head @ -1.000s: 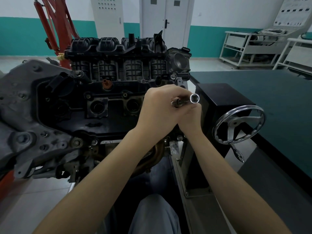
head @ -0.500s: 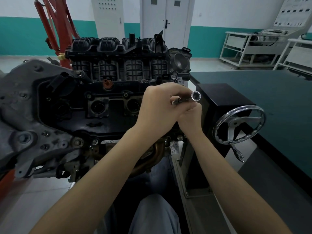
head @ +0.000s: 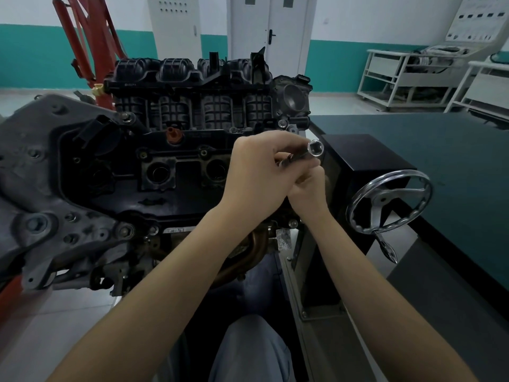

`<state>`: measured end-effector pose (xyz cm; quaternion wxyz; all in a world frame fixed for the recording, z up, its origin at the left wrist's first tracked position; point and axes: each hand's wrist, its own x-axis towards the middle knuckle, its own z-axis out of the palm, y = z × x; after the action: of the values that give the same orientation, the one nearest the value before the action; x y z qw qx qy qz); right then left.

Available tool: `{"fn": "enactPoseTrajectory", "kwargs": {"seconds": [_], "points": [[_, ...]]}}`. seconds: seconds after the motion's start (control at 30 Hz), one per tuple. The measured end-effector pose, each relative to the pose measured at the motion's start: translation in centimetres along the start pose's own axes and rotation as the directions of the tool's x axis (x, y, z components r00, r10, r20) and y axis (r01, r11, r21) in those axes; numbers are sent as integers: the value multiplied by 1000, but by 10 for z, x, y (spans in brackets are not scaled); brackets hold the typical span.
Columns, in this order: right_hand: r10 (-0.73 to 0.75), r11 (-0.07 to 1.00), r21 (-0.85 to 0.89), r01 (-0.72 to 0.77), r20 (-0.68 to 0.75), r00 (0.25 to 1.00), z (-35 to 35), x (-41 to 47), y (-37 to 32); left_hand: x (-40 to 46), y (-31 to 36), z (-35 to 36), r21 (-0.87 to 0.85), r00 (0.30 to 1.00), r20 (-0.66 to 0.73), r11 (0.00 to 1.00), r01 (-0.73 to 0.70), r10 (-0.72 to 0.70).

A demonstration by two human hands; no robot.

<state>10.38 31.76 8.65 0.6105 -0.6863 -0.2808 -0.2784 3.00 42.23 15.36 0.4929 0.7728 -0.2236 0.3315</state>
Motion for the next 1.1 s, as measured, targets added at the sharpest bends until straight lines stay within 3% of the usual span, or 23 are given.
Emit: {"fn": "enactPoseTrajectory", "kwargs": {"seconds": [0.13,0.33,0.57,0.77,1.0,1.1], "points": [[60,998,-17,-61,-64,996,0,1,-3,1,-1,-1,-105,989,147,994,29,-14],[37,999,20,-35,-76,996,3,1,-8,-2,-5,4,-17,998,14,998,-61,61],[14,1000,0,-14,-62,998,2,-2,-9,-1,-6,0,-145,984,177,989,21,5],[11,1000,12,-11,-44,999,0,0,-1,-2,-6,3,-62,999,50,998,11,-8],[-4,999,-40,1,-59,998,1,-3,-3,-1,-9,0,-165,983,182,985,48,-18],[-17,1000,13,18,-47,999,2,0,-4,-2,-8,3,-76,997,70,997,21,-16]]}}
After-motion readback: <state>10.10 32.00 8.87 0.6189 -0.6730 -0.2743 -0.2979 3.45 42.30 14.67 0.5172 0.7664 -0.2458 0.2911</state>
